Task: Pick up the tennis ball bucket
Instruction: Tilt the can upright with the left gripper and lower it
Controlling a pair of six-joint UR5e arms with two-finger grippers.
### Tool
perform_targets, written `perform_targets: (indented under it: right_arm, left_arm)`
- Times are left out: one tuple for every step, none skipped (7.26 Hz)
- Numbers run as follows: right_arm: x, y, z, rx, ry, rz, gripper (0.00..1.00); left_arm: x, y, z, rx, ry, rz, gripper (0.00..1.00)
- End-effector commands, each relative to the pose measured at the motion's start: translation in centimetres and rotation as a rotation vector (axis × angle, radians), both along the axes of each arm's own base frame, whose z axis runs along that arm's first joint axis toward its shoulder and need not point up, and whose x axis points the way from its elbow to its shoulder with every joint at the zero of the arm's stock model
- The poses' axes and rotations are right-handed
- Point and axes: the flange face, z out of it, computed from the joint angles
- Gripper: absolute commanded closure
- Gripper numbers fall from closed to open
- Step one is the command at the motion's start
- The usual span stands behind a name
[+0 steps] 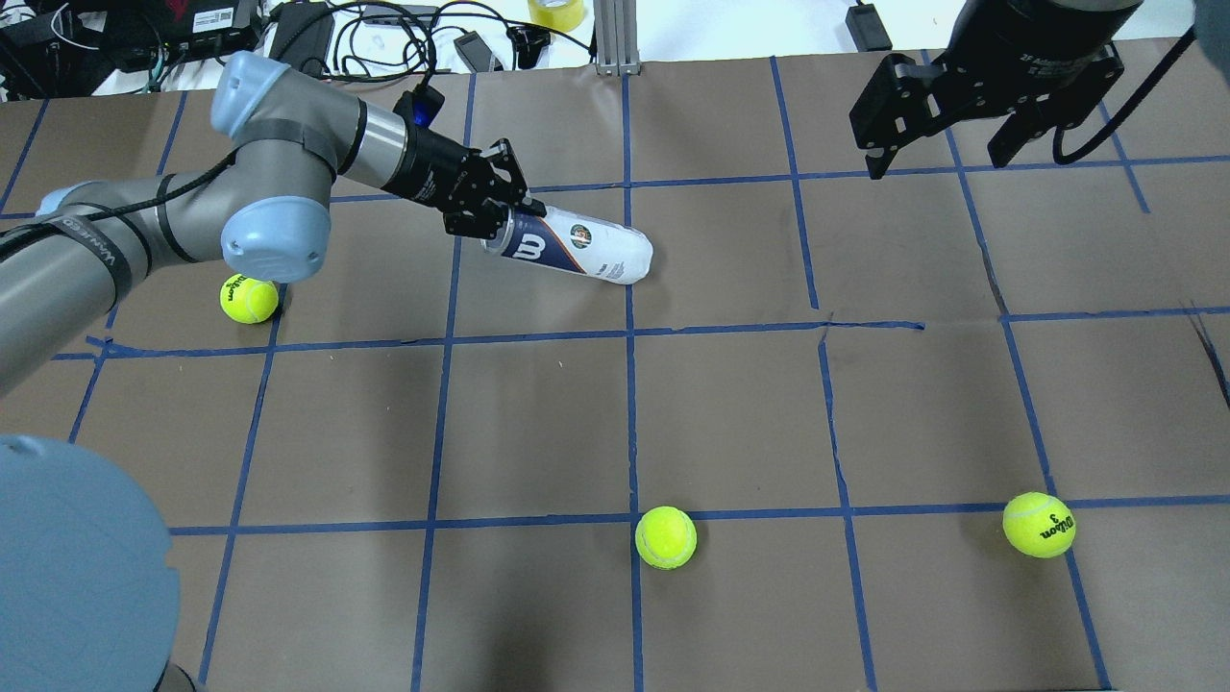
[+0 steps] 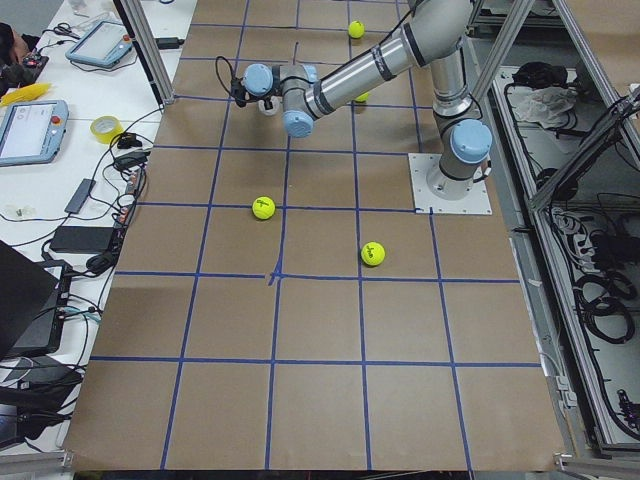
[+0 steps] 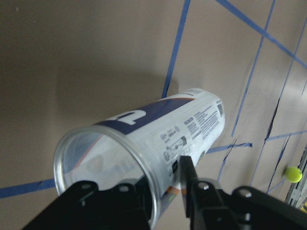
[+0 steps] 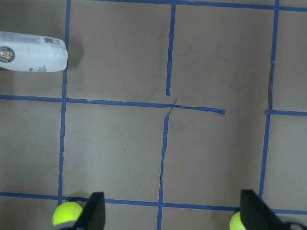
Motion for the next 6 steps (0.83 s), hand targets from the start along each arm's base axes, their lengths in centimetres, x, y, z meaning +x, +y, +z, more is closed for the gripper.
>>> perform_targets:
  right_arm:
    - [0.0,0.2,0.1,-0.002,0.003,0.000,0.00]
    - [0.0,0.2,0.1,-0.002,0.003,0.000,0.00]
    - [0.0,0.2,0.1,-0.002,0.003,0.000,0.00]
    - [0.0,0.2,0.1,-0.002,0.003,0.000,0.00]
    - [0.0,0.2,0.0,0.000,0.003,0.000,0.00]
    - [0.0,0.2,0.0,0.000,0.003,0.000,0.00]
  left_arm:
    - [0.1,-1.4,8.4,-0.037,-0.096,0.060,1.00]
    - [0.7,-1.7,11.0,-0.036,-0.184,0.061,1.00]
    - [-0.7,-1.3,12.3,-0.068,-0.294,0.023,1.00]
    - [-2.9,-0.9,12.0,-0.143,-0.518,-0.099,1.00]
    - [-4.7,-0.8,12.0,-0.197,-0.643,-0.230,1.00]
    - [-5.2,-0.8,11.2,-0.232,-0.694,-0.378,1.00]
